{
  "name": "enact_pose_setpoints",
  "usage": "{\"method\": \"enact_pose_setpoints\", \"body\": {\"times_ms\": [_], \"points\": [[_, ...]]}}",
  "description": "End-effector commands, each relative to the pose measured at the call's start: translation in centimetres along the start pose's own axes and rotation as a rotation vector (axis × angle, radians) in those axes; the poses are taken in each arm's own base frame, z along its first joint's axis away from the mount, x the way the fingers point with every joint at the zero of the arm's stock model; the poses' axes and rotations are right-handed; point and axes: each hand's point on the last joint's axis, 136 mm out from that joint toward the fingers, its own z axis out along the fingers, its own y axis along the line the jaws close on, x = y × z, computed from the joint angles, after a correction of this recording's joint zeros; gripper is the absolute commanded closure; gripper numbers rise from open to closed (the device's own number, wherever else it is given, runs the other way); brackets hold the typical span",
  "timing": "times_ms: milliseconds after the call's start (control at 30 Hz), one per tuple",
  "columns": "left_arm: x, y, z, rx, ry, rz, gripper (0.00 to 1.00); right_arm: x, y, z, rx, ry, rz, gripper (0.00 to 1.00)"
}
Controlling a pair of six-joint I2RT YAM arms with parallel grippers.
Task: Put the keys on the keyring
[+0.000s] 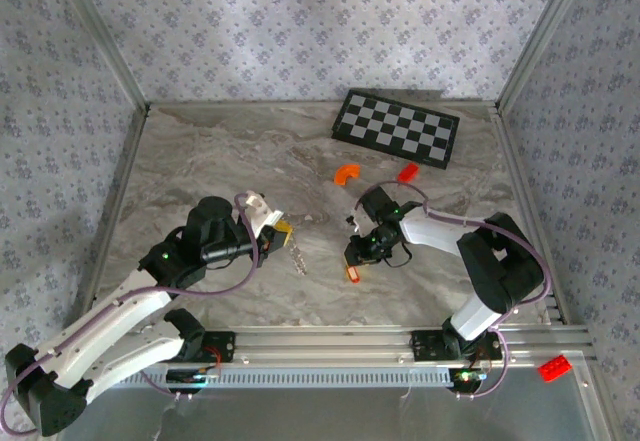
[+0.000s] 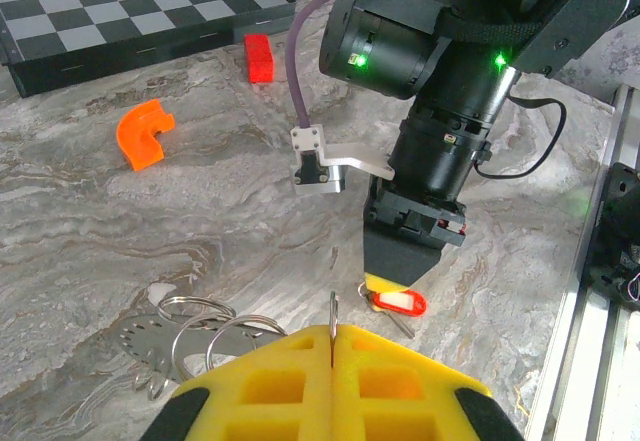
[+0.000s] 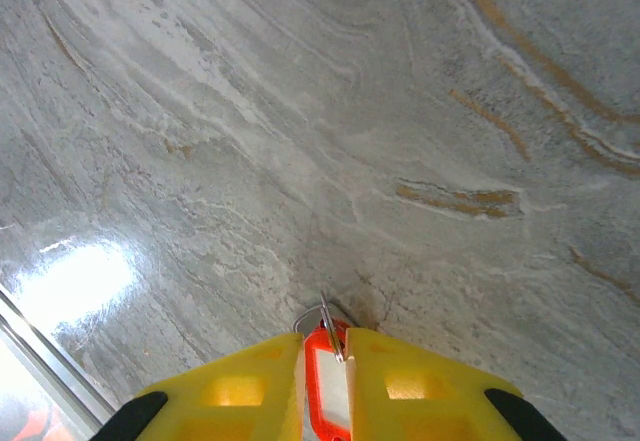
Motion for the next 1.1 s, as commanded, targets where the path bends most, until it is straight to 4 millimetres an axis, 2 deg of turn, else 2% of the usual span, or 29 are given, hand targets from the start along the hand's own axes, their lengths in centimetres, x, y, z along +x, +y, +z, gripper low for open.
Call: {"method": "enact_pose_setpoints", "body": {"times_ms": [0,367,933,1067], "points": [[-1.84,-0.48,-0.51,0.023,-0.075,0.012,1.0,-0.06,0.11,0.17,0.004,0.013,-0.024,0.81],[-1.71,-0.43,-0.36,0.023,-0.069,0.009,1.0,-0.43,0.12,0.35,0.001,0.01,-0.036,0.83],[-1.69,-0.42,-0.55,0.018,-0.07,0.013,1.0,-0.5,-0.03,0.19,0.016,-0.006,-0.088,0.99],[-1.78,-1.03,-0.55,0.052,-0.064,0.021,1.0,-0.45,0.85,-0.16,0.004,-0.041,-0.163,1.0]]}}
